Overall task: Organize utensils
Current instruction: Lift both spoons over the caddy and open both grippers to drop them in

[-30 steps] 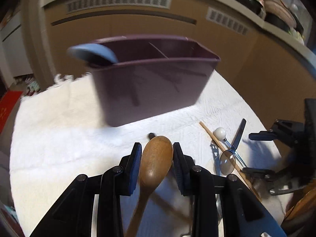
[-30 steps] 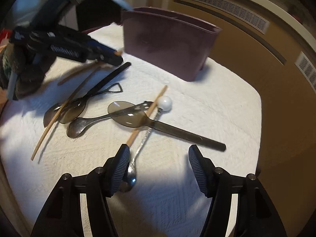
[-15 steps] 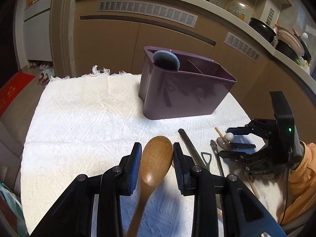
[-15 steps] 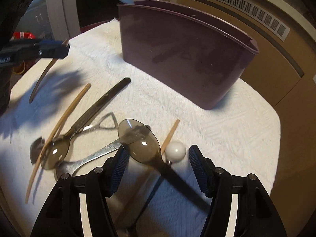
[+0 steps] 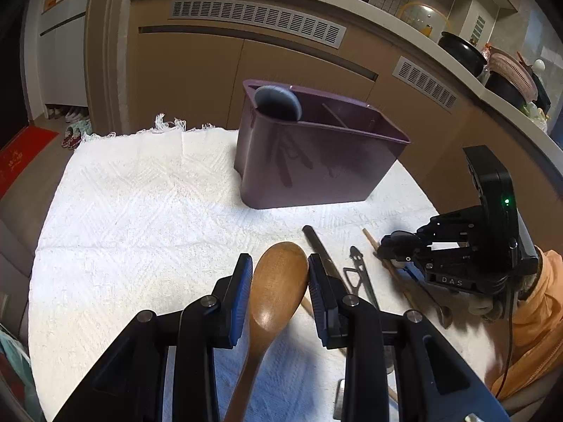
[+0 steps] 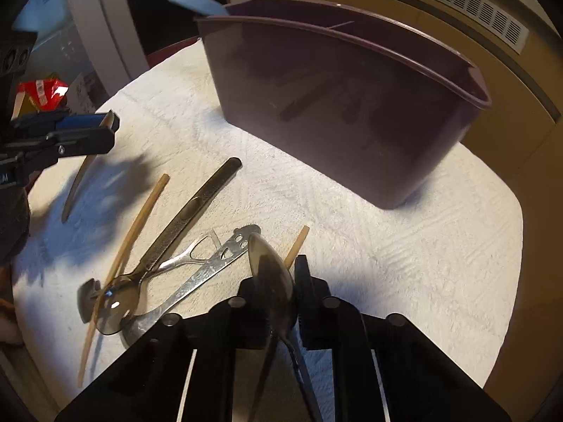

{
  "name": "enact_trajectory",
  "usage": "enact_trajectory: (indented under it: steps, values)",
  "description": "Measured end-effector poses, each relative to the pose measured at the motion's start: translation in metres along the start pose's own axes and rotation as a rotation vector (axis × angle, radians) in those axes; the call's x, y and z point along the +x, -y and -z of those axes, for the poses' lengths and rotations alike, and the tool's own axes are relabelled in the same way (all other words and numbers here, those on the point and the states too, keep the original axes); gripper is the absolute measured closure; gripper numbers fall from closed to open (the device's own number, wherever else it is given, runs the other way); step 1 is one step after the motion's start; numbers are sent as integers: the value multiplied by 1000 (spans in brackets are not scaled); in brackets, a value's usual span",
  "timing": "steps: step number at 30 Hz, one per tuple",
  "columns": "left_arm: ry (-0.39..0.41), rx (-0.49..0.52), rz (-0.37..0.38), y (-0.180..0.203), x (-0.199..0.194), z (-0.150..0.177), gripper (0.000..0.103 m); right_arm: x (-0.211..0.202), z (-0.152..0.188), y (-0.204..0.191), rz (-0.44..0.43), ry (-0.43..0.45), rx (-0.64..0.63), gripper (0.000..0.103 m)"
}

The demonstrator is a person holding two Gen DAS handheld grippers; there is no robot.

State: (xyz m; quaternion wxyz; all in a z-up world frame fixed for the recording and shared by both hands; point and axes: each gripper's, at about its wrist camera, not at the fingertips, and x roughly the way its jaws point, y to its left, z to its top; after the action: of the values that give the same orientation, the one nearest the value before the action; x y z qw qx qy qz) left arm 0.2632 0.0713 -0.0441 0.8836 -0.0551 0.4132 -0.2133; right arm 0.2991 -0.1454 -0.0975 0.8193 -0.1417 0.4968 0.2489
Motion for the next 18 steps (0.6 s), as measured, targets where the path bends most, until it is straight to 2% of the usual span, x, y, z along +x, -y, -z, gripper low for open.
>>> enact_trajectory:
  steps: [4,9,15,18]
  values:
    - [42,42,4,20,-17,-2,75,-23,7,4,14,32,59,94]
    - [126,88,0,47,-48,-11,75,-66,9,6,30,121,111,94]
    - [243,153,-4,81,-86,-37,75,-124,-6,-3,34,266,142,94]
    - [311,189,-2,96,-104,-62,75,-154,-24,-9,55,357,140,94]
